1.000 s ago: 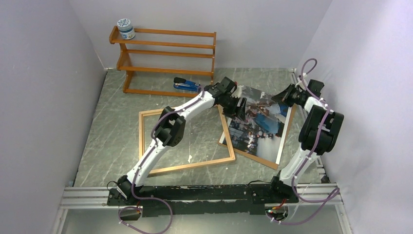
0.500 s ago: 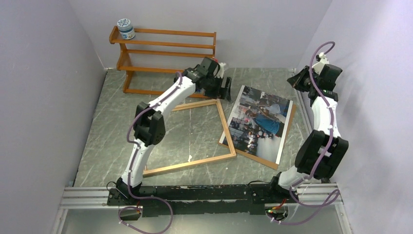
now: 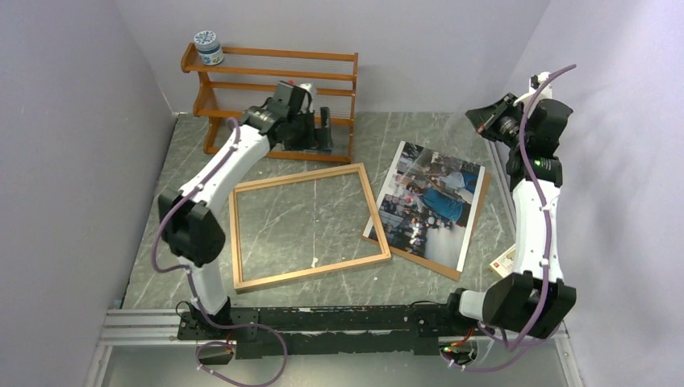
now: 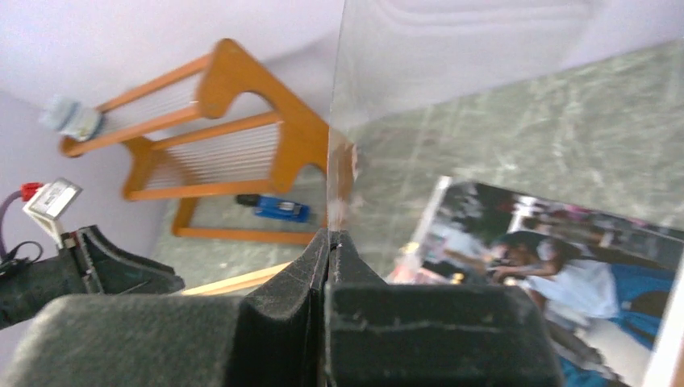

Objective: Put the photo into the frame
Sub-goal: Pick up the photo frame item at the center of the board, then move the photo frame to the center of the board.

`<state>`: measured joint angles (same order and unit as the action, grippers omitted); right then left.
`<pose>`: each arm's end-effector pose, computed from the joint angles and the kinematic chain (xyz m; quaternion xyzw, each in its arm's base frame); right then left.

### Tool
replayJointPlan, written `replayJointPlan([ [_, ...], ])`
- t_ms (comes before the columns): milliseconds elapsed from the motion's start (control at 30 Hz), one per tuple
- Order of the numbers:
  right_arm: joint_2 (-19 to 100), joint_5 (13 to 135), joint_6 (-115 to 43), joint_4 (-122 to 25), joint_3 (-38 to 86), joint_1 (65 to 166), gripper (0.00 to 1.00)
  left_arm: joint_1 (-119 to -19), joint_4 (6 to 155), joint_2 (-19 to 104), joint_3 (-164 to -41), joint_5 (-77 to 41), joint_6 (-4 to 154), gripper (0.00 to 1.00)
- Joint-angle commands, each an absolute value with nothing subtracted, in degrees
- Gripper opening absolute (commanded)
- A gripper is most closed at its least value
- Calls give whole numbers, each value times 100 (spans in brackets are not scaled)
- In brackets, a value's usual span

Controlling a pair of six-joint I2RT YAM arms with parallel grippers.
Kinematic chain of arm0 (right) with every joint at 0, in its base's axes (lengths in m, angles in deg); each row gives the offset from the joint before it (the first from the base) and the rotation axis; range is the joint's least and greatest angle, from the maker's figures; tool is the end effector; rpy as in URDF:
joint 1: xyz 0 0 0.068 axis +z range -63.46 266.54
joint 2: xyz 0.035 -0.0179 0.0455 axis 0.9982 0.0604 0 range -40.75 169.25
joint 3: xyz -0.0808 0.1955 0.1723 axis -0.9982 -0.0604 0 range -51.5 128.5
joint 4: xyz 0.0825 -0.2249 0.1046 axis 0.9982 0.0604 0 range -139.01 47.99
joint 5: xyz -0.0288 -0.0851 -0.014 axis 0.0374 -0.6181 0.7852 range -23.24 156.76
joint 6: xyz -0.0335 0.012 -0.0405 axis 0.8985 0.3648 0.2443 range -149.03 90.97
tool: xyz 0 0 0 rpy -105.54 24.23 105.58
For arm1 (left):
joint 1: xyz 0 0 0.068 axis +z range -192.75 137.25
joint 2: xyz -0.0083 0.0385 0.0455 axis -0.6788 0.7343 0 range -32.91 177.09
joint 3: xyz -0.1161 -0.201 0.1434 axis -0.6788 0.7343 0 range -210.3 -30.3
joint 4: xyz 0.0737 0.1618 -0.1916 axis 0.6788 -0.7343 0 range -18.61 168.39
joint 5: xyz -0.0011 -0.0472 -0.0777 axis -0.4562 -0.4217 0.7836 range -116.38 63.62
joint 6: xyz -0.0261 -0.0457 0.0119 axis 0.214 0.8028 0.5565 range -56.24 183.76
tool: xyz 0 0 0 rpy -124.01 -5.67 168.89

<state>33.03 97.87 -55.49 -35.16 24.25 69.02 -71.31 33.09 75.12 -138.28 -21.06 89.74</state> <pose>0.2832 -0.0702 0.4139 0.1234 0.7569 0.2549 0.5890 0.3705 -0.2054 0.3465 0.0385 0.9234 -0.2119 0.3177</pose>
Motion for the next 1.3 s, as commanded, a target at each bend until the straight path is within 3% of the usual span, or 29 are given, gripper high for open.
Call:
replayJointPlan([
  [0, 2763, 9623, -6520, -3769, 2516, 7293, 0, -6856, 3326, 6568, -13303, -2504, 9059, 94],
  [300, 1830, 8465, -8345, -4110, 1655, 8527, 0, -6115, 3179, 5403, -11868, -1682, 9627, 94],
  [667, 1682, 6002, -9686, -3524, 1341, 9921, 0, -6112, 5292, 3291, -9532, -1280, 14025, 94],
  [833, 2075, 5461, -10333, -2481, 1781, 10321, 0, -6230, 5676, 3497, -9169, -825, 14758, 94],
  [1033, 2310, 5359, -10879, -2293, 1810, 10733, 0, -6610, 6300, 3788, -8924, -634, 15451, 94],
  [1267, 2210, 5229, -10878, -2515, 1698, 10851, 0, -6624, 5530, 3686, -9058, -709, 15586, 94],
])
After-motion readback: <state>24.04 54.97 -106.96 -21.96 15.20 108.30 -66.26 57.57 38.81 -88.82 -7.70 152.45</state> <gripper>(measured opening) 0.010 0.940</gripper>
